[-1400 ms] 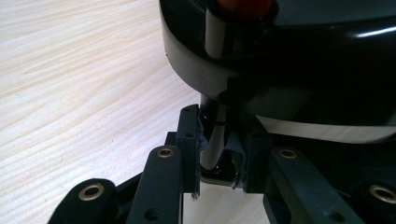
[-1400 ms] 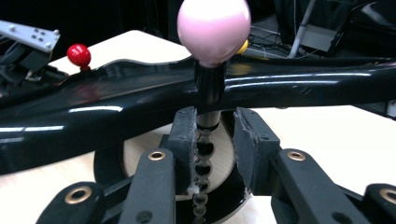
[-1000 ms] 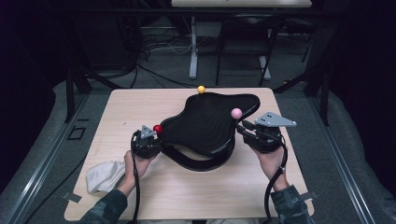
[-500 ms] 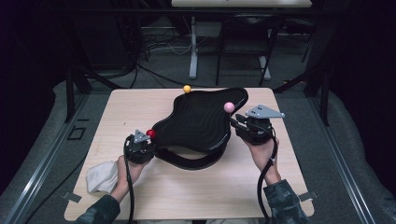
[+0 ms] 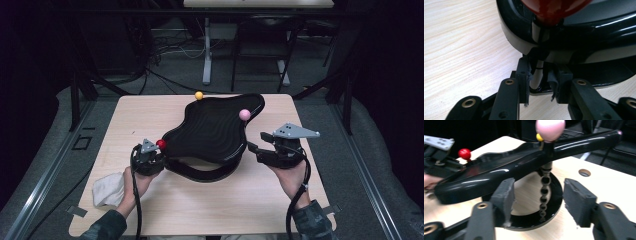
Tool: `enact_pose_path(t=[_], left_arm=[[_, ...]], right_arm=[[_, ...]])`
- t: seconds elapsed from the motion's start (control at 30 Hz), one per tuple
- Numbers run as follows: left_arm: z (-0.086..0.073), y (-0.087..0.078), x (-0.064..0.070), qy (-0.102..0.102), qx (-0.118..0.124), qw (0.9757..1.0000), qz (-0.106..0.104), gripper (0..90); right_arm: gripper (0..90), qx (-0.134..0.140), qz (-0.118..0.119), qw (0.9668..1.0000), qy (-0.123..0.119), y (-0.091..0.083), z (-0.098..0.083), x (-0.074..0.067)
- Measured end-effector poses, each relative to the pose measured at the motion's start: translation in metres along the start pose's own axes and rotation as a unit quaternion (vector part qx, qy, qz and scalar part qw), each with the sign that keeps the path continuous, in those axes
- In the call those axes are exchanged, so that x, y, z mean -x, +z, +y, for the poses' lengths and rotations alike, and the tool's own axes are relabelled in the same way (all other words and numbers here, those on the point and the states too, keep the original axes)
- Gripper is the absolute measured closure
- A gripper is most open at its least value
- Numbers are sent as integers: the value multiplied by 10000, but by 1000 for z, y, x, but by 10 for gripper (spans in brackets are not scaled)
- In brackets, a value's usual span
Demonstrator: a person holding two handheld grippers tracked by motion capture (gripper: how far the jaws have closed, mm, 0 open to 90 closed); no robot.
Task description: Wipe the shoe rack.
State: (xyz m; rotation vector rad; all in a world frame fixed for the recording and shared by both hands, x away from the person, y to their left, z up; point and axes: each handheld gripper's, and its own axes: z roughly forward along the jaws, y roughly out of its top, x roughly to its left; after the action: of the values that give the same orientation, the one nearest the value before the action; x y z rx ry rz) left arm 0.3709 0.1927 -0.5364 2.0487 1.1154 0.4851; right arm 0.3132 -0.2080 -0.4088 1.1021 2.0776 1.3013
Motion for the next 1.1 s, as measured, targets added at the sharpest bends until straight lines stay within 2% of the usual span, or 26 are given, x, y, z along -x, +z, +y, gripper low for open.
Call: enact_pose_path(t=[0.03, 0.13, 0.17, 0.2, 0.3, 0.4, 0.47, 0.6, 0.63, 0.67, 0.73, 0.87, 1.1], left_arm=[[0, 0, 0, -11, 14, 10000, 5, 724], [-1, 0, -1, -5, 41, 10000, 20, 739], [-1, 0, 0, -14, 36, 10000, 33, 740], [-1, 0, 0, -9, 38, 10000, 36, 740], [-1, 0, 0, -7, 58, 10000, 31, 742], [-1, 1, 1, -7, 86, 10000, 9, 743], [-1, 1, 3, 28, 88, 10000, 5, 744], [0, 3, 6, 45, 106, 9999, -66, 744], [0, 3, 9, 71, 110, 9999, -111, 744], [1, 4, 11, 113, 111, 9998, -146, 744], [1, 5, 18, 200, 112, 9995, -230, 744], [2, 8, 32, 344, 176, 9987, -335, 744], [2, 11, 42, 408, 269, 9979, -428, 745]], right_arm=[[380, 6, 123, 9999, -20, -2, 0, -1], [337, -34, 251, 9996, -126, -7, 0, -8], [325, -8, 360, 9992, -173, -7, 1, -10], [320, -35, 323, 9992, -227, -8, 2, -14], [303, -22, 415, 9987, -285, -8, 4, -19], [298, -5, 330, 9990, -285, -8, 4, -17], [300, 34, 239, 9995, -219, -7, 4, -14], [296, 38, 228, 9997, -52, -4, 1, -7], [295, 32, 226, 9997, -16, -3, 1, -7], [293, 14, 100, 9999, -7, -2, 1, -7], [290, 2, 139, 9999, 13, 1, 1, -6], [296, -39, -44, 10000, -22, 14, -2, -7], [293, 61, -287, 9995, 80, 23, -6, -2]])
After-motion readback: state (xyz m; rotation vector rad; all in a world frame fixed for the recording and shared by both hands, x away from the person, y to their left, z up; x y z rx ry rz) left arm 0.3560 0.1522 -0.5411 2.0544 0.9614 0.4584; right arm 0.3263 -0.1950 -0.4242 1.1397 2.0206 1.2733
